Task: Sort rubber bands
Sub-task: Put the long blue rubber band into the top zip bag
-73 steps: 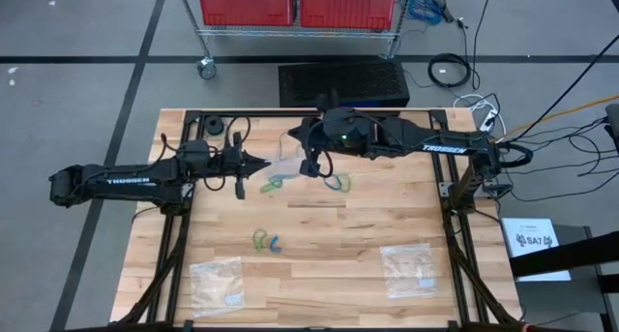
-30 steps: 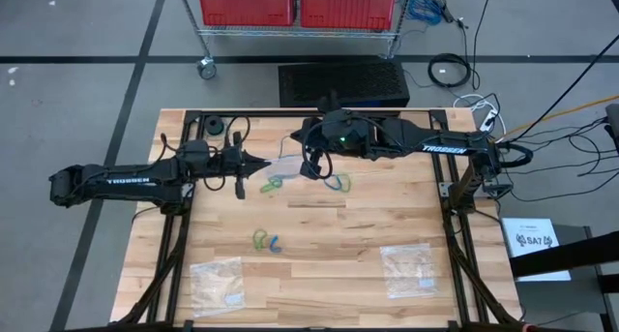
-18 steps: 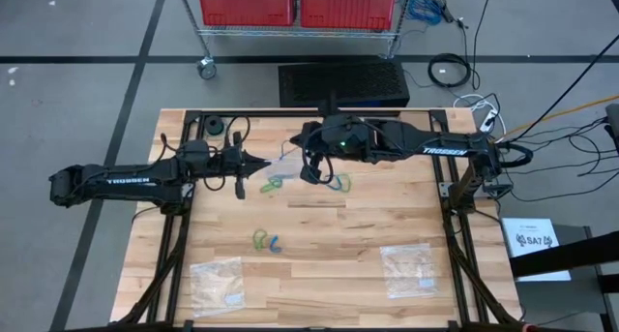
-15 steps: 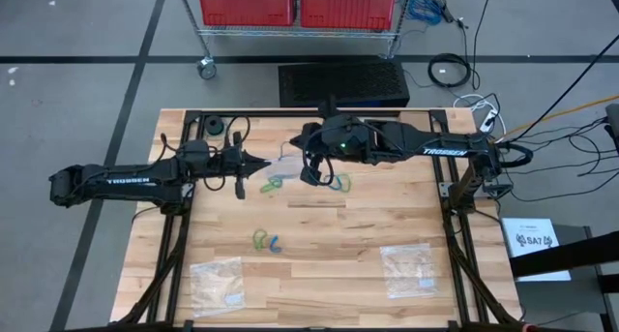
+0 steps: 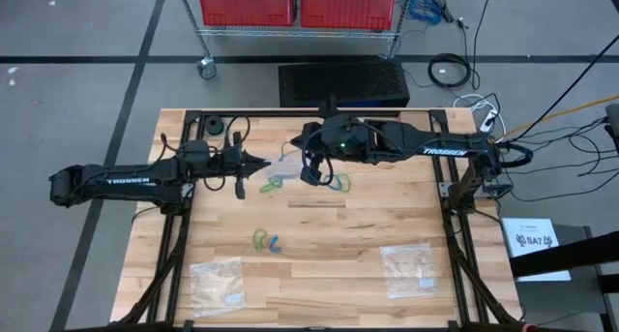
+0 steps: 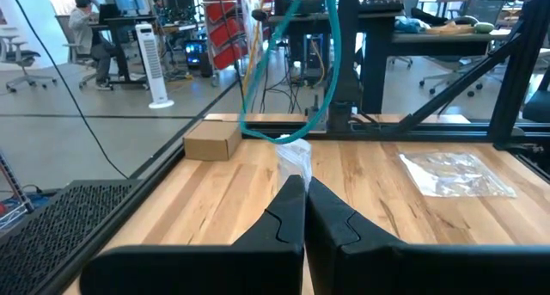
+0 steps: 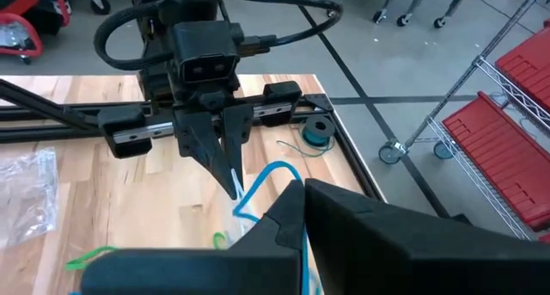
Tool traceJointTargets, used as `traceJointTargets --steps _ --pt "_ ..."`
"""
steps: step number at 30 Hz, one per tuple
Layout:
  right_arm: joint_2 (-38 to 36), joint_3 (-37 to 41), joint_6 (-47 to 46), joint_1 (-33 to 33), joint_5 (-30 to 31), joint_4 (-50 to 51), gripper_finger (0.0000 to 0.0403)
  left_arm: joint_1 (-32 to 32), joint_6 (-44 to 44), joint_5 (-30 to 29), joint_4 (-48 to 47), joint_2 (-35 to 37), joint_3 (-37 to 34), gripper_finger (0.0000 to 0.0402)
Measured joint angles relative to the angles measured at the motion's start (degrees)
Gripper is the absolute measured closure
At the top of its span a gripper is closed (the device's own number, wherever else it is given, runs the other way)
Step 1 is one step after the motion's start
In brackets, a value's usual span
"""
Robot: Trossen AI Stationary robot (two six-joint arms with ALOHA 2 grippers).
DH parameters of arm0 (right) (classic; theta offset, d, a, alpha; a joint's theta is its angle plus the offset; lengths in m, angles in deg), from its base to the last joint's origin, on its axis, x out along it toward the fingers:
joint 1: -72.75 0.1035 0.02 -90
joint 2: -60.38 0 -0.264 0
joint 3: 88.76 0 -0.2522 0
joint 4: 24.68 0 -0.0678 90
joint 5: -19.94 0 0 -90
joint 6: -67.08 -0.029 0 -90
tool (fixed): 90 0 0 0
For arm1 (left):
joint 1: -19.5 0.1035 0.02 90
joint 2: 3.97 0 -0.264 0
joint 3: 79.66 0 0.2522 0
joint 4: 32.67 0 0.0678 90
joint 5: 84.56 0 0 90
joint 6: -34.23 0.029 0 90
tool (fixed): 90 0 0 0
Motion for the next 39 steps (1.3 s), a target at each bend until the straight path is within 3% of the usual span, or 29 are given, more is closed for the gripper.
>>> traceJointTargets --steps 30,39 --pt "0.01 0.00 -0.99 0.55 -0.04 1.76 0.0403 0.01 0.13 0.00 -0.04 0.00 0.00 0.0401" --pt "4.30 0.02 0.77 -1.68 -0.55 3.13 0.0403 0.00 -0.15 0.00 0.01 0.02 0.00 0.0401"
